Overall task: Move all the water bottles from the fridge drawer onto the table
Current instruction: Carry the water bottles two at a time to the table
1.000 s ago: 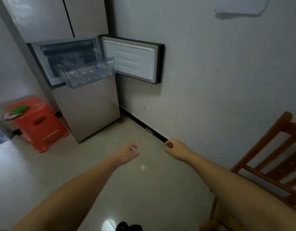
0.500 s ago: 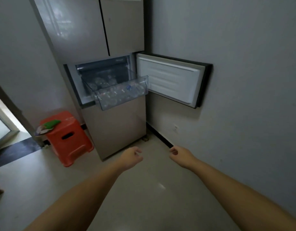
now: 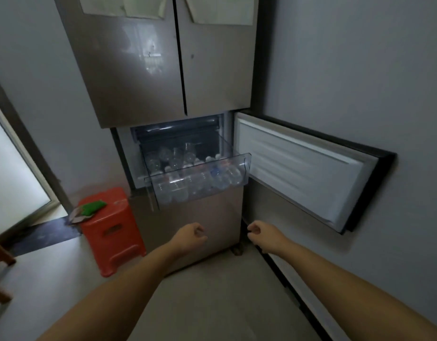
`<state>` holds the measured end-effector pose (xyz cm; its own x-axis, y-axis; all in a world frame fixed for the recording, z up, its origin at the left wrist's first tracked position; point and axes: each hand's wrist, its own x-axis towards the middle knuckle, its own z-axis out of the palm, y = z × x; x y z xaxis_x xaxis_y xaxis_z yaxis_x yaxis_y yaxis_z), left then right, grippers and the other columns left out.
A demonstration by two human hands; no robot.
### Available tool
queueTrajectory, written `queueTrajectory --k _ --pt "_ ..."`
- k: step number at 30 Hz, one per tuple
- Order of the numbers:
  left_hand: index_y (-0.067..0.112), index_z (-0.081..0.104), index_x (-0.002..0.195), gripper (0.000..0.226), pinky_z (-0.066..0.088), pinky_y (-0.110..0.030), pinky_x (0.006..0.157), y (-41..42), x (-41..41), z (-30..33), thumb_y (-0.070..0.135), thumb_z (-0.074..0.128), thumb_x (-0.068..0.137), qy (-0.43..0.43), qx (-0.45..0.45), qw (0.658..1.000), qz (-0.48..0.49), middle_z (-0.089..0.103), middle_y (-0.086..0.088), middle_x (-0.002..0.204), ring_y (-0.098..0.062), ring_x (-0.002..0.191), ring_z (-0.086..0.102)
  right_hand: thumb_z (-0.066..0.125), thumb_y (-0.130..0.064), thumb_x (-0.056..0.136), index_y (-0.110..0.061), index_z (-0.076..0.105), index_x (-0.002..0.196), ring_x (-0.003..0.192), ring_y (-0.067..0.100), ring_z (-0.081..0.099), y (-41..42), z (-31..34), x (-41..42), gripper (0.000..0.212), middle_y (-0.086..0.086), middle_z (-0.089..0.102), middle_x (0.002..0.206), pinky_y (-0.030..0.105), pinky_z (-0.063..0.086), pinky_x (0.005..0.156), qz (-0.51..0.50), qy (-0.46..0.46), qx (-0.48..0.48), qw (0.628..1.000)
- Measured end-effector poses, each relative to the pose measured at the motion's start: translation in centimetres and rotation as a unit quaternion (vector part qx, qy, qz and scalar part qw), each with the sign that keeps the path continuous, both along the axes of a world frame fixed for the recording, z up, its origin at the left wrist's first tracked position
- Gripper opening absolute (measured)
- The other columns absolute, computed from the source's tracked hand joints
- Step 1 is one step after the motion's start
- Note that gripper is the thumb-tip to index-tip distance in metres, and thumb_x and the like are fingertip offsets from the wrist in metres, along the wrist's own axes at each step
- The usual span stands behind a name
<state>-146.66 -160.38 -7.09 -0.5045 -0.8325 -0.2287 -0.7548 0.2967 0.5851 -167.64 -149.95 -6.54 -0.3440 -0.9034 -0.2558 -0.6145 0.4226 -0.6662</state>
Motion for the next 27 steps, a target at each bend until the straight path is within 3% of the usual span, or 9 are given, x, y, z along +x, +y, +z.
queueTrajectory --k 4,9,13,17,20,22,25,27 --pt "0.008 0.058 0.122 0.036 0.043 -0.024 0.08 -4.1 -3.4 1.5 0.021 0.061 0.089 0.032 -0.001 0.999 0.025 0.064 -0.012 0.115 -0.017 0.095 0.058 0.056 -0.021 0.092 -0.01 0.057 0.122 0.111 0.022 0.059 -6.2 1.7 -4.0 0.032 0.01 0.062 0.123 0.03 0.046 0.092 0.029 0.016 -0.017 0.999" --pt "0.008 0.058 0.123 0.035 0.046 -0.028 0.088 -8.4 -7.1 2.5 0.02 0.059 0.09 0.055 0.004 0.998 0.034 0.064 -0.011 0.116 -0.022 0.105 0.06 0.055 -0.023 0.093 -0.011 0.057 0.121 0.1 0.018 0.057 -12.9 2.6 -6.3 0.03 0.003 0.059 0.115 0.025 0.046 0.075 0.066 -0.001 -0.031 0.997" --pt "0.01 0.06 0.117 0.029 0.048 -0.028 0.086 -13.2 -10.2 4.3 0.017 0.059 0.089 0.091 -0.011 0.995 0.029 0.066 -0.01 0.109 -0.02 0.098 0.062 0.055 -0.017 0.092 -0.007 0.059 0.118 0.103 0.022 0.061 -19.0 3.9 -6.7 0.028 0.008 0.063 0.114 0.029 0.046 0.085 0.087 -0.002 -0.069 0.994" --pt "0.011 0.059 0.115 0.027 0.052 -0.034 0.083 -19.0 -12.7 5.7 0.017 0.059 0.089 0.122 -0.008 0.992 0.034 0.066 -0.01 0.098 -0.02 0.086 0.063 0.053 -0.012 0.092 -0.008 0.059 0.118 0.099 0.022 0.061 -25.0 5.1 -7.5 0.027 0.007 0.063 0.107 0.028 0.046 0.082 0.099 -0.008 -0.1 0.99" --pt "0.012 0.06 0.115 0.027 0.052 -0.033 0.081 -24.5 -13.7 5.8 0.019 0.058 0.089 0.141 0.006 0.989 0.052 0.066 -0.006 0.099 -0.02 0.089 0.063 0.052 -0.014 0.093 -0.008 0.06 0.115 0.095 0.019 0.059 -30.0 5.7 -8.3 0.024 0.007 0.062 0.104 0.028 0.046 0.077 0.097 -0.013 -0.127 0.987" --pt "0.012 0.059 0.116 0.028 0.052 -0.03 0.081 -27.8 -13.7 5.7 0.02 0.059 0.09 0.149 0.032 0.986 0.064 0.064 -0.004 0.1 -0.017 0.089 0.062 0.053 -0.017 0.094 -0.009 0.059 0.116 0.097 0.017 0.058 -33.2 6.0 -8.8 0.025 0.007 0.062 0.11 0.03 0.049 0.082 0.092 -0.015 -0.124 0.988" --pt "0.009 0.058 0.114 0.025 0.048 -0.023 0.069 -32.5 -13.0 4.7 0.015 0.059 0.09 0.133 0.066 0.985 0.092 0.064 -0.007 0.099 -0.016 0.084 0.06 0.053 -0.016 0.093 -0.011 0.059 0.119 0.096 0.015 0.058 -37.6 5.7 -9.3 0.027 0.005 0.063 0.111 0.027 0.048 0.082 0.097 -0.017 -0.109 0.989" --pt "0.01 0.061 0.101 0.013 0.044 -0.021 0.059 -35.2 -12.3 3.7 0.014 0.059 0.089 0.125 0.083 0.98 0.133 0.062 -0.008 0.094 -0.018 0.082 0.059 0.054 -0.016 0.093 -0.012 0.06 0.118 0.094 0.014 0.057 -40.1 5.1 -9.2 0.026 0.002 0.062 0.105 0.025 0.046 0.078 0.093 -0.028 -0.089 0.991"
